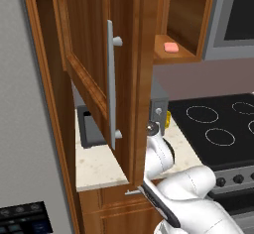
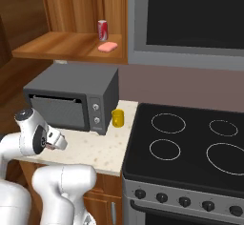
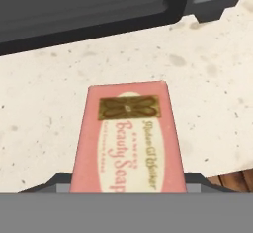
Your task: Pick the bar soap and bar soap from the cabinet and place them on the counter.
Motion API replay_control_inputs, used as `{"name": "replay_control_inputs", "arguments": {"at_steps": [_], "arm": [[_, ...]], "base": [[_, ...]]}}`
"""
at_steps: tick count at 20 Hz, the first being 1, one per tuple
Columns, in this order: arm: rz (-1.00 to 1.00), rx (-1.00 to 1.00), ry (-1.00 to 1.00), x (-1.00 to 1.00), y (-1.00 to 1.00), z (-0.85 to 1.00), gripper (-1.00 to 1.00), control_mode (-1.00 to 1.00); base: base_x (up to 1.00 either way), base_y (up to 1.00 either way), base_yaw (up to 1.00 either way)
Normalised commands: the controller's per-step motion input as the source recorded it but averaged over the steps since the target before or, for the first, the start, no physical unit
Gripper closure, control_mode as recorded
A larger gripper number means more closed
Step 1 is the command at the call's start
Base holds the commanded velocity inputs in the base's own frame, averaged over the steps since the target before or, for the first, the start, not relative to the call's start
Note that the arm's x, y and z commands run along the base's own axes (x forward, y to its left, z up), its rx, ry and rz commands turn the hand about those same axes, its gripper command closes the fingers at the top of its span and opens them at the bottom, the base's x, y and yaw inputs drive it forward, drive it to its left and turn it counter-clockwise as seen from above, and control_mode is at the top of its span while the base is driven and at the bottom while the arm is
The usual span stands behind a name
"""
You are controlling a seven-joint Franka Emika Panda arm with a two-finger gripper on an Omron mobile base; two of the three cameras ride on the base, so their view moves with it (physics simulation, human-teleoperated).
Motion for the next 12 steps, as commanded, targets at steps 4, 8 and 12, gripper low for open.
{"name": "replay_control_inputs", "arguments": {"at_steps": [4, 8, 12], "arm": [[0.00, 0.00, 0.07, 0.28, 0.06, -0.19, 1.00, -1.00], [0.00, 0.00, 0.08, 0.29, 0.09, -0.19, 1.00, -1.00], [0.00, 0.00, 0.08, 0.30, 0.08, -0.28, 1.00, -1.00]], "base": [[0.00, 0.00, 0.00], [0.00, 0.00, 0.00], [0.00, 0.00, 0.00]]}}
